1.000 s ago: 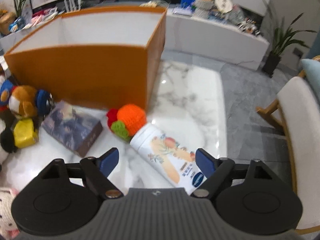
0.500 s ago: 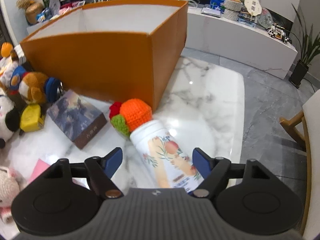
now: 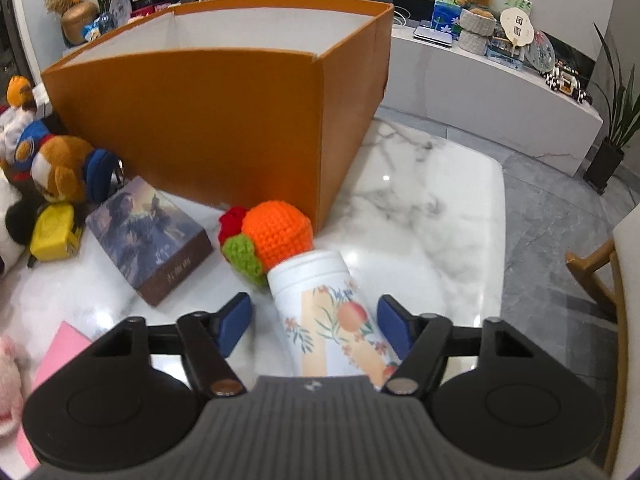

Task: Organize objects
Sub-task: 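Grasp the striped plush with the left tool while the right tool grasps the white bottle, then lift both held items and carry them over the orange box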

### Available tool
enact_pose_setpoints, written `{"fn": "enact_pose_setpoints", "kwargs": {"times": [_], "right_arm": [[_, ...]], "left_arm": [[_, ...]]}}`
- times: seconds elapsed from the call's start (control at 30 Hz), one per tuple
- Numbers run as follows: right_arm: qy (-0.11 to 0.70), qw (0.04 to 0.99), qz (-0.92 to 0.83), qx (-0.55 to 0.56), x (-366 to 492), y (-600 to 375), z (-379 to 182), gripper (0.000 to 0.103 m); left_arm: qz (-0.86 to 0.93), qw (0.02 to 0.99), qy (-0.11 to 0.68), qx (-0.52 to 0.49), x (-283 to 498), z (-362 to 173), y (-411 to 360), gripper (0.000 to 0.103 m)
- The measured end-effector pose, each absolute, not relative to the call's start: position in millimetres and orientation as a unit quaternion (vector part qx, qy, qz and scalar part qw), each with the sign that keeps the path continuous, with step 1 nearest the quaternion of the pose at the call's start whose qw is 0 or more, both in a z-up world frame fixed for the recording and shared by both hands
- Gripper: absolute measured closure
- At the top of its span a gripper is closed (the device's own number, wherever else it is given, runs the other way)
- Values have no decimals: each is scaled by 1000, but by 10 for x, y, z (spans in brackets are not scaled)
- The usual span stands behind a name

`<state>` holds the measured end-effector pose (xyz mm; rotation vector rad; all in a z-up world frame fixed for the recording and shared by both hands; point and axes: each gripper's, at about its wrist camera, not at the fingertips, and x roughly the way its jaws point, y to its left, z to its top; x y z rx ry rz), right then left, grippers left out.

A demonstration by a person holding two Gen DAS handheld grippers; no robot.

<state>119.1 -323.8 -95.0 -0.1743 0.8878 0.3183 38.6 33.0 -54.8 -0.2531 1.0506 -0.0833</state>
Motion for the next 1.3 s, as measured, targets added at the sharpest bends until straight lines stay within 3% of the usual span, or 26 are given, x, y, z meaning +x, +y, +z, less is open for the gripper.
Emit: {"fn": "enact_pose_setpoints", "kwargs": {"times": [0.03, 0.13, 0.3, 0.7, 1.3], "right_arm": [[428, 887, 149, -85, 1201, -3231, -946, 44], [440, 882, 142, -86, 1229, -3202, -922, 48], [461, 869, 154, -96, 1176, -3135, -895, 51], [494, 855, 153, -48, 1114, -3189, -678, 52], [389, 897, 197, 69, 1199, -3026, 75, 52]], "left_arm": [[-40, 858, 499, -120, 383, -549, 331, 23], [-40, 861, 493, -118, 378, -550, 334, 23], [-45, 866, 486, -109, 349, -550, 345, 29], [-44, 860, 495, -112, 210, -503, 378, 31], [-64, 887, 446, -99, 405, 342, 360, 34]]}}
